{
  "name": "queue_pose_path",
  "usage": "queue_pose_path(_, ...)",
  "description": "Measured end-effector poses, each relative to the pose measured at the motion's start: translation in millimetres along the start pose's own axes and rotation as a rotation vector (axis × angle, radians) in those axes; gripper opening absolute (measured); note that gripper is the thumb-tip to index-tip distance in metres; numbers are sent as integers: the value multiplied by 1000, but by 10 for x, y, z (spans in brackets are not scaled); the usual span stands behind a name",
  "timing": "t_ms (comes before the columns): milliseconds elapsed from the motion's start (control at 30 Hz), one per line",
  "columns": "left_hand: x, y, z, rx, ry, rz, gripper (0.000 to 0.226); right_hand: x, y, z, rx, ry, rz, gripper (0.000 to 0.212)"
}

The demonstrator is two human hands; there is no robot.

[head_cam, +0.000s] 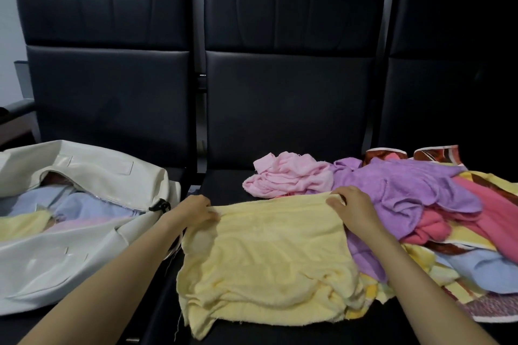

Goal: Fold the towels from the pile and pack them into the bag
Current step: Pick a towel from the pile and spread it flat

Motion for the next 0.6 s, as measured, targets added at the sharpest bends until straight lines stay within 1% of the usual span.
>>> queue_pose_path(67, 32, -25, -36, 10, -27, 7, 34, 197, -9, 1, -16, 114, 84, 13)
queue_pose_path(133, 120, -10, -80, 6, -11, -45, 28, 382, 2, -19, -46, 208, 231, 11)
queue_pose_path(200, 281, 38, -133, -22, 74, -106, 26, 505, -5, -27, -66, 235, 340, 10)
queue_pose_path(267, 506, 75, -227, -55, 198, -169, 21, 627, -28, -40, -71, 239, 428, 8)
queue_pose_path(367, 837, 144, -448, -80, 304, -176, 12, 906, -109, -107, -42, 260, 561, 10)
queue_pose_path(400, 954, 182, -539, -91, 329, -167, 9, 1017, -155, -142, -30, 269, 578, 12)
queue_pose_path(500, 1354, 363, -855, -164, 436, -150, 14, 1370, -301, -251, -1, 301, 605, 12)
queue_pose_path(533, 1506, 459, -975, -208, 488, -118, 11, 1498, -346, -283, 10, 318, 611, 11)
queue_pose_path(600, 1825, 654, -1243, -292, 617, -59, 13, 1782, -445, -359, 25, 367, 615, 10)
Point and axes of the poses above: each hand's wrist, its own z-axis towards the middle knuckle, its own x-axis out of the back of the hand, y = z × x, the point moved 10 cm from there along z, towards the middle knuckle, and after that the axes turned 6 degrees about -x, right-handed, at the moved point
